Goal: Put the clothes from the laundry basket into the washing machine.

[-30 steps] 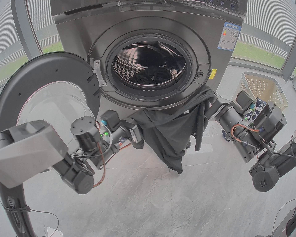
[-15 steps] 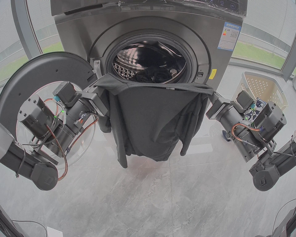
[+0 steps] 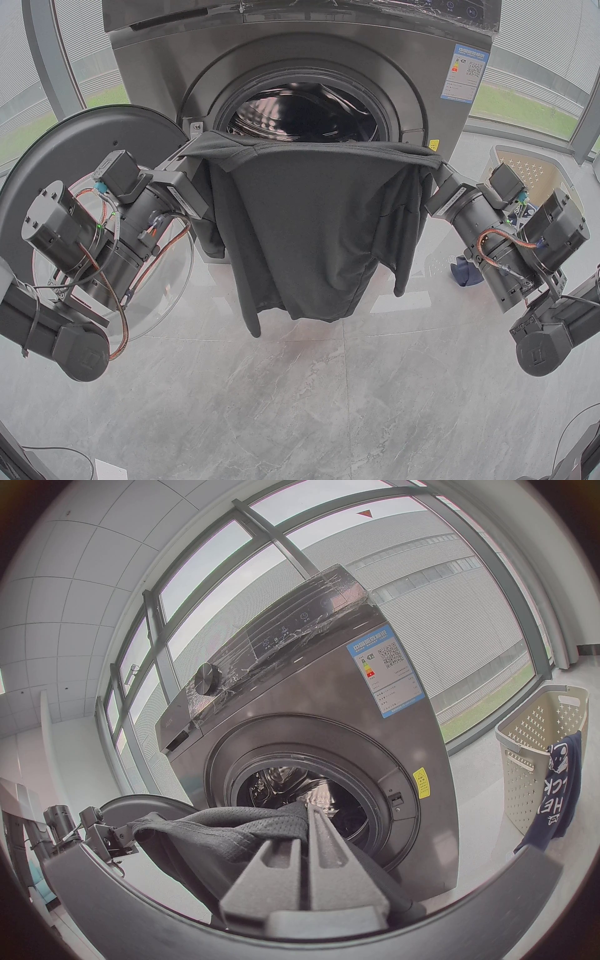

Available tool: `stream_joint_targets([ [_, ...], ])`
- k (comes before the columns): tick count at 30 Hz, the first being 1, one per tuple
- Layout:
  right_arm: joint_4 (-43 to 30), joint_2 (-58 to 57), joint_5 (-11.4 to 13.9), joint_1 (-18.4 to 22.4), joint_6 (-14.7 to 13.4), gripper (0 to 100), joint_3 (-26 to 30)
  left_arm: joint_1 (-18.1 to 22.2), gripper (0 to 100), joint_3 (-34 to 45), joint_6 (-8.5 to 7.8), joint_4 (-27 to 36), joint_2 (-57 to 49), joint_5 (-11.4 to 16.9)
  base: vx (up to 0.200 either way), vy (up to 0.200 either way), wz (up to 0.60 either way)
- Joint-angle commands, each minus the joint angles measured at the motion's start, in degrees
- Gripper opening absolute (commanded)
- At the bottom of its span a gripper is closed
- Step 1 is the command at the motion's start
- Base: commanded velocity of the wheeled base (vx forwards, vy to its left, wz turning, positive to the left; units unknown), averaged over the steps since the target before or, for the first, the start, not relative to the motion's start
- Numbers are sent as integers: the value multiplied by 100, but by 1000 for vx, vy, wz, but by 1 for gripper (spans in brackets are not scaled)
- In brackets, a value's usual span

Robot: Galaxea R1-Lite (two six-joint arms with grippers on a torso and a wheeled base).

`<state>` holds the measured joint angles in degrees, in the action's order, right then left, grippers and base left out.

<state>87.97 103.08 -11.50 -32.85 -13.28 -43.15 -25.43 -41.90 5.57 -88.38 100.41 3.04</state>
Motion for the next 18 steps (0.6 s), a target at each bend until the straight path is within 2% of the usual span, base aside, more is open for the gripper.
stream_joint_targets([
  [1,1,-25,-2,86,9,0,-35,3,0,-2,5,-12,-4,-5,0,0,0],
  [18,-8,-87,-2,95,9,0,-35,-50,0,24,5,-12,48,-14,0,0,0],
])
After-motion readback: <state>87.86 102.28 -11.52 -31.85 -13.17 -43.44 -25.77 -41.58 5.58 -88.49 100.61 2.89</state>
